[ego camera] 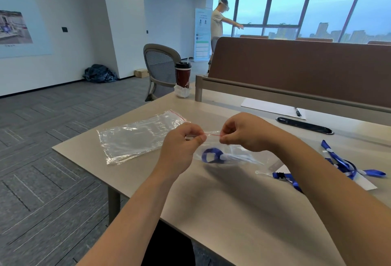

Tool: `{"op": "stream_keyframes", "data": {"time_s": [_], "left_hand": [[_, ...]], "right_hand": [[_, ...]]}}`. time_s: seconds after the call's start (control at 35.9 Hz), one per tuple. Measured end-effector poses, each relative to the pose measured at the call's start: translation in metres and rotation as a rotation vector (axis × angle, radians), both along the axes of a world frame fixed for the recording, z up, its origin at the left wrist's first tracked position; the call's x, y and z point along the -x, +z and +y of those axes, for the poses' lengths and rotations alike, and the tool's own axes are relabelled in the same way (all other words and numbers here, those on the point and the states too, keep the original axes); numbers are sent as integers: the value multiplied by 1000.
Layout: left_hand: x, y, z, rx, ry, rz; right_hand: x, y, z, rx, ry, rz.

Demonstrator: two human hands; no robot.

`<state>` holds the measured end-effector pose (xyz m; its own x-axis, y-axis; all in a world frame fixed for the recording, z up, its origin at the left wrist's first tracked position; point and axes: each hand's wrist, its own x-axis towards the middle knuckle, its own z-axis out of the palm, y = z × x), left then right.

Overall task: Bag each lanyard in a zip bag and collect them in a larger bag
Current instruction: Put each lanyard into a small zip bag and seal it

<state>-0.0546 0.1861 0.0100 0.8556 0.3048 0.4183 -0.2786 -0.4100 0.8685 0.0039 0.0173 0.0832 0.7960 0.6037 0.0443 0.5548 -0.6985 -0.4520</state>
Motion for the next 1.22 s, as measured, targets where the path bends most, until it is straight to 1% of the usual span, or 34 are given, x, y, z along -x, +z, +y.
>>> {"op": "stream_keyframes", "data": {"time_s": [0.11,0.22,0.28,0.36,0.45,0.56,0.64,0.72,0.89,1.06,1.17,1.22], "left_hand": [[-1,-3,8,58,18,11],[3,1,13,-5,-4,67],[5,5,13,-109,-4,120],[8,14,10,-307,54,174],[8,25,4,-465,86,135],[3,36,-18,-678,43,131],[-3,40,-29,-775,14,174],[-8,41,-31,-753,0,213],[-7,41,-35,-664,-53,166],[-7,39,-31,-674,-82,102],[-9,36,-28,-646,-80,140],[-10,36,-34,-675,-91,147]], "right_hand": [[-4,2,-21,-4,-29,-4],[-5,1,-34,9,-60,-21],[-4,-1,-33,12,-68,-42],[-3,-4,-32,5,-88,-60],[-2,-6,-32,29,-95,-72],[2,-7,-25,16,-78,-82],[4,-5,-20,16,-58,-109],[3,-5,-18,10,-50,-124],[0,-7,-28,-72,-46,-107],[-6,-10,-41,-151,-68,-26],[-7,-11,-49,-201,-78,27],[-6,-14,-47,-199,-75,11]]}}
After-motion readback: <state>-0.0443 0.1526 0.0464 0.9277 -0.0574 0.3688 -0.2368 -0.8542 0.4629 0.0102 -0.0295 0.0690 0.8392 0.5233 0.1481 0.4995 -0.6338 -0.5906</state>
